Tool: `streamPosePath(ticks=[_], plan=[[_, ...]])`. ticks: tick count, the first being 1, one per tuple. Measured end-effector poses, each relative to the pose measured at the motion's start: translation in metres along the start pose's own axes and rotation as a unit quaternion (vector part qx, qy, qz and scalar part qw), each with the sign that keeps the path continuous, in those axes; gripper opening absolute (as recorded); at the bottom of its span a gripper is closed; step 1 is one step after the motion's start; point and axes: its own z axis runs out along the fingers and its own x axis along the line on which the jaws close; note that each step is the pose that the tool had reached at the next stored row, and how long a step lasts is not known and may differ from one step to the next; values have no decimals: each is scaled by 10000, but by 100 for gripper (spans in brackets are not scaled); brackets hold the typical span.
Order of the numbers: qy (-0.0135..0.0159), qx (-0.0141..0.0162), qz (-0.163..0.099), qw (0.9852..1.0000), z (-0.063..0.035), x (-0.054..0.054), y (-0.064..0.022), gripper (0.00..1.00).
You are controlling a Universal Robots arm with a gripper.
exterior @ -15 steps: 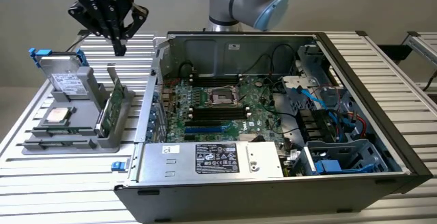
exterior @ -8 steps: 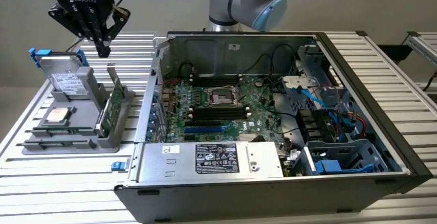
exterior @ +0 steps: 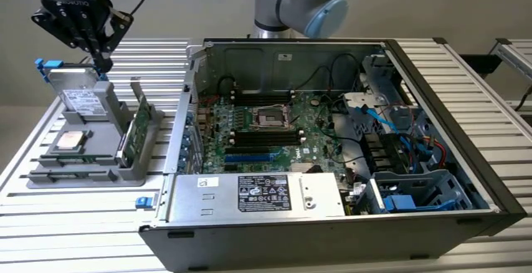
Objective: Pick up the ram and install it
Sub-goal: 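Reach for the ram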
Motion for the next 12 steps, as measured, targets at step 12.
streamPosePath(ticks=[12], plan=[[1,-16,-4,10000,75,526,-84,10]])
